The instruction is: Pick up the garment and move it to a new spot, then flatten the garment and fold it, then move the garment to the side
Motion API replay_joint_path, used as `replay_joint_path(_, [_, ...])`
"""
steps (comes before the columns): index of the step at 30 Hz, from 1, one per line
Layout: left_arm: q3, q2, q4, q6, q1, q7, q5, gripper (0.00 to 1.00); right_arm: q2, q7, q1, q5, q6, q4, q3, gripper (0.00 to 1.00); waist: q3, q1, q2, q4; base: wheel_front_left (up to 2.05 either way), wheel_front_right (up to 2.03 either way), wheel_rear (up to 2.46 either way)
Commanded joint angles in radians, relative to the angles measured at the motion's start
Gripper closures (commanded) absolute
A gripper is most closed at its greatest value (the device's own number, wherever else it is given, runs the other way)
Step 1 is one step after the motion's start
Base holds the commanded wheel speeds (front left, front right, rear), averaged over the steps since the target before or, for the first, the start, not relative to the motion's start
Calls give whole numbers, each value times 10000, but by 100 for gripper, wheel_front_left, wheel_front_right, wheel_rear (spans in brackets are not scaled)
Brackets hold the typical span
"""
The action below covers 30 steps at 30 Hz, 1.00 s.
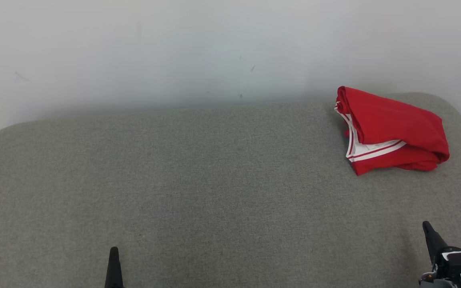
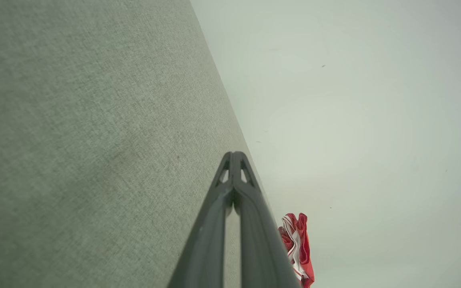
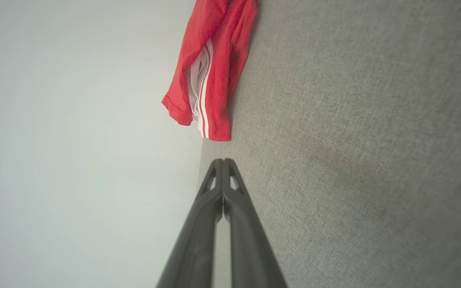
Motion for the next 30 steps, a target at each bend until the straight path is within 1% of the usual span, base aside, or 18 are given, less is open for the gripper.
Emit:
replay_joint_path(1, [-66,17,34,-61,-200,-46,-349,100,-94,156,-222,328,3,10,-157,100,12,-1,0,5,0,0,0])
replay_joint_path(30, [-550,5,374,-425,-611,-62,-2709,100,-150,1296,-637,2476,4,392,-1285,100,158,-1,0,62,0,0,0])
